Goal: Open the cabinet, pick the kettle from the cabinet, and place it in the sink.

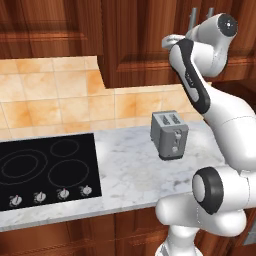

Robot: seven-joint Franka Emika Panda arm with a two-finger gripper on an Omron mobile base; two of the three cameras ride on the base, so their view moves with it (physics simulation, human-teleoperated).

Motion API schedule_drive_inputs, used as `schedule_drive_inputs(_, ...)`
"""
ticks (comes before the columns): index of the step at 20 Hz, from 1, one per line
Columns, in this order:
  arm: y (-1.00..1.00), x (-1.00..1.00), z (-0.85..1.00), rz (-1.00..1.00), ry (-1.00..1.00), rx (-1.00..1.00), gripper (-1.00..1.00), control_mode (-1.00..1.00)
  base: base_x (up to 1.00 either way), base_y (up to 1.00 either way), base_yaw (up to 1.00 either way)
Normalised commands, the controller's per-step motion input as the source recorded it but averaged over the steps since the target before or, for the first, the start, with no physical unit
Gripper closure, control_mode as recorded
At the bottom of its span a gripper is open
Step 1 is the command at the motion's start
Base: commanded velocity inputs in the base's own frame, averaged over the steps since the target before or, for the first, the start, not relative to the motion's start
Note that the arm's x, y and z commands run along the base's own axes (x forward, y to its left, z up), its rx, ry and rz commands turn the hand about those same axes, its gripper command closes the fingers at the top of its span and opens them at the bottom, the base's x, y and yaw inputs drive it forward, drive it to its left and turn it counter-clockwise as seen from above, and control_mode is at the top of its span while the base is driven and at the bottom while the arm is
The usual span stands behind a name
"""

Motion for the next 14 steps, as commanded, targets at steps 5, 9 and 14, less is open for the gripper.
schedule_drive_inputs(5,0.5,0.02,-0.06,0.0,0.0,0.0,1.0,-1.0,0.0,0.0,0.0)
schedule_drive_inputs(9,0.48,-0.01,-0.05,0.01,0.0,0.0,1.0,-1.0,0.0,0.0,0.0)
schedule_drive_inputs(14,0.46,-0.14,-0.02,0.05,0.0,0.0,1.0,-1.0,0.0,0.0,0.0)
